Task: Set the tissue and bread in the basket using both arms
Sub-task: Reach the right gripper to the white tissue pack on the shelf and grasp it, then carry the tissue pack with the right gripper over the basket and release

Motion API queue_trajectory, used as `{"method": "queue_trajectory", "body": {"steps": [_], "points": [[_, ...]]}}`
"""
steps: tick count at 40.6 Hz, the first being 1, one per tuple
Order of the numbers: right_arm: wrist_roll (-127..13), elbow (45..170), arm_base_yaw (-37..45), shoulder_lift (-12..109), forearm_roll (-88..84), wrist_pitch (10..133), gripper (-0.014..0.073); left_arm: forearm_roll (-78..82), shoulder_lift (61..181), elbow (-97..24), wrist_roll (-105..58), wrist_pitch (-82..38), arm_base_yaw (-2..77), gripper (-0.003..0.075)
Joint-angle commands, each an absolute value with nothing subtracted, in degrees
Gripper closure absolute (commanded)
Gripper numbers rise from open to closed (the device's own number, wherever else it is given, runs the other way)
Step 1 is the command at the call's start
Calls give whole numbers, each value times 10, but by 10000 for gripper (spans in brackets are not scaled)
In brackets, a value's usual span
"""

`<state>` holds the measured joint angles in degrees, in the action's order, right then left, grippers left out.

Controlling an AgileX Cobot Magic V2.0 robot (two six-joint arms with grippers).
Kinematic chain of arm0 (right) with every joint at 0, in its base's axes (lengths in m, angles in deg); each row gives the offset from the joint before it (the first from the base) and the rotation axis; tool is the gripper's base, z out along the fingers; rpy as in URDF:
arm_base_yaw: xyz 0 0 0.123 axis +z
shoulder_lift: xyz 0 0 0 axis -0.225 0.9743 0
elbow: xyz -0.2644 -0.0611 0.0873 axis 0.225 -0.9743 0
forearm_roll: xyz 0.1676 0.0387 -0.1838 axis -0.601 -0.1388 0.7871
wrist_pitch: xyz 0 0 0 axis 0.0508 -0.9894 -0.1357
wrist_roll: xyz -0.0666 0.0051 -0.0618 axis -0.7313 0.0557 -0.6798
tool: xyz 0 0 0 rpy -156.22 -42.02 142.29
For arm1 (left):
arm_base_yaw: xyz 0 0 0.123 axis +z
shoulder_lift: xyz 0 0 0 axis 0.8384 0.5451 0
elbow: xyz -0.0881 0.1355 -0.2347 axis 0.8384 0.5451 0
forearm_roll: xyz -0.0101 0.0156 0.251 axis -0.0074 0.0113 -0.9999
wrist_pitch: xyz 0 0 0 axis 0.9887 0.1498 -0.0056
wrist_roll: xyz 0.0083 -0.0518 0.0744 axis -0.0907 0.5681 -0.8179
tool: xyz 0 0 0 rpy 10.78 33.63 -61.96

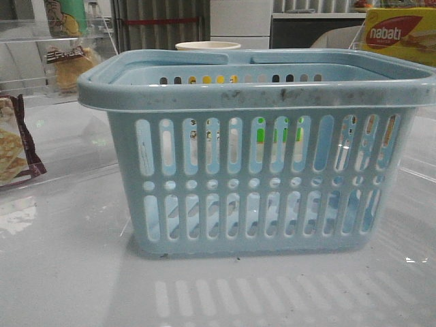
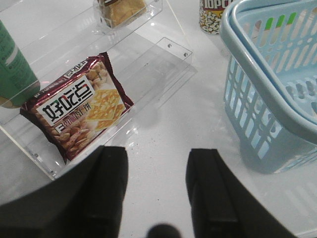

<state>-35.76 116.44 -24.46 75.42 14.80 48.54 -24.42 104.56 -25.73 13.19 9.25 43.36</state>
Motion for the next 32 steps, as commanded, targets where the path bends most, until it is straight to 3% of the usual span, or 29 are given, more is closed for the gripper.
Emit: {"method": "queue_trajectory", "body": {"steps": [1, 21, 32], "points": [[-356, 1227, -249, 786, 161, 523, 65, -240, 1047, -276, 132, 48, 429, 407], [-356, 1332, -249, 952, 215, 584, 70, -240, 1047, -276, 132, 48, 429, 535], [-356, 1332, -247, 948, 213, 582, 337, -240, 1047, -276, 132, 48, 429, 541]]}}
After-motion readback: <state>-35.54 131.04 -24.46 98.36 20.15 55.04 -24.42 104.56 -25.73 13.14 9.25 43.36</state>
